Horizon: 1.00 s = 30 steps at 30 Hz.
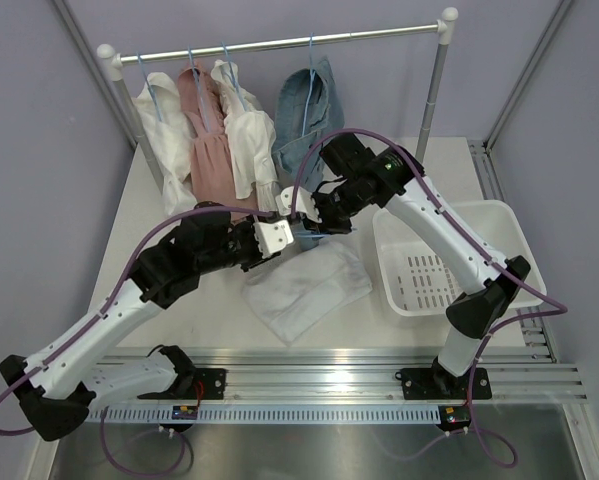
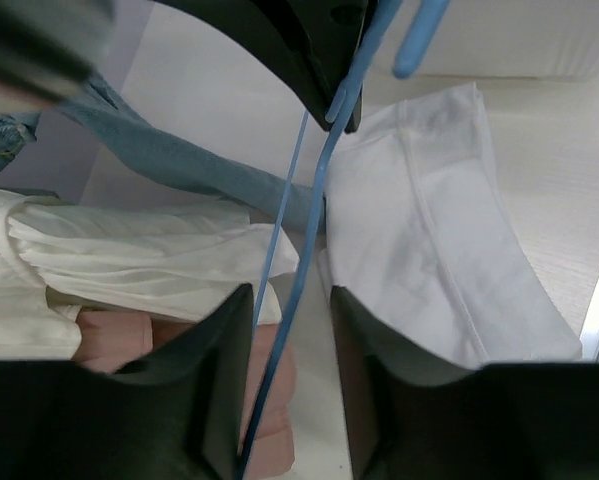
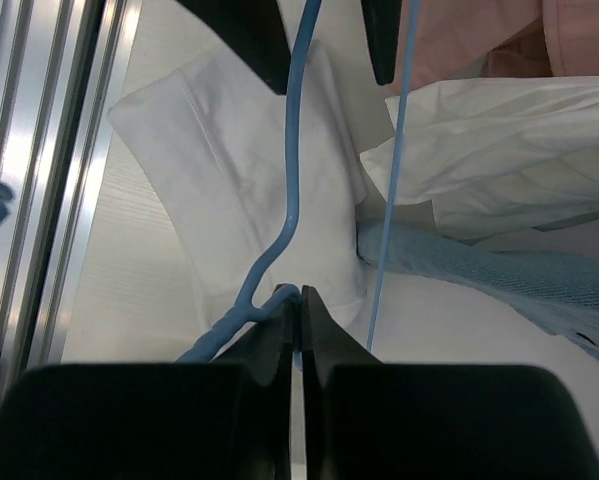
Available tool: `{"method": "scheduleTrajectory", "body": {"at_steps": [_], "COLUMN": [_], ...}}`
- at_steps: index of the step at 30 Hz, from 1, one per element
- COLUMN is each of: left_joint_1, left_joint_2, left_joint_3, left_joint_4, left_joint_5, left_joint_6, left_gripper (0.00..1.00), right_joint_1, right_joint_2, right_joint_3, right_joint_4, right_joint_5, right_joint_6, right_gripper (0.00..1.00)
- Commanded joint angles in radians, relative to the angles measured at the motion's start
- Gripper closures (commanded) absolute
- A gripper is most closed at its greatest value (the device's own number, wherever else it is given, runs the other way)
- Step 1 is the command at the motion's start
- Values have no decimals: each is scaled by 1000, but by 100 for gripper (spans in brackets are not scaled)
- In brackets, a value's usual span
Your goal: Remove the skirt from the hanger
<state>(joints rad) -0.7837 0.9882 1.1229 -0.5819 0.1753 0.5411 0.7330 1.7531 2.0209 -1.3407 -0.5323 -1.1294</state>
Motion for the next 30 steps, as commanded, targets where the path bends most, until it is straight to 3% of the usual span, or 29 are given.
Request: {"method": "scheduleTrajectory", "body": {"at_steps": [1, 2, 6, 9, 12, 17, 20, 24, 30], "left_joint_1": [-5, -5, -5, -5, -5, -5, -5, -5, -5], "left_joint_2": [0, -5, -25, -51, -95, -180, -243, -328, -413], "left_joint_3": [22, 18, -9, -23, -52, -110, -150, -211, -279], "left_joint_4": [42, 37, 27, 17, 14, 20, 30, 57, 131], "left_joint_5": [-22, -22, -20, -7, 9, 23, 26, 36, 87], "left_joint_6": [36, 37, 36, 22, 2, -68, -127, -207, -326], "left_gripper": [67, 79, 100, 100, 100, 100, 100, 100, 100], "right_joint_1": [16, 14, 14, 14, 14, 14, 13, -12, -66], "right_joint_2": [-46, -44, -44, -41, -43, -49, -73, -160, -257], "right_joint_3": [21, 22, 30, 36, 39, 19, -22, -109, -237], "right_joint_4": [-295, -295, -296, -298, -296, -264, -213, -138, -20], "right_joint_5": [-46, -54, -77, -86, -109, -144, -158, -216, -322], "right_joint_6": [-7, -6, -4, 0, 5, 29, 33, -47, -170], "right_gripper": [99, 99, 99, 98, 87, 52, 38, 28, 24]}}
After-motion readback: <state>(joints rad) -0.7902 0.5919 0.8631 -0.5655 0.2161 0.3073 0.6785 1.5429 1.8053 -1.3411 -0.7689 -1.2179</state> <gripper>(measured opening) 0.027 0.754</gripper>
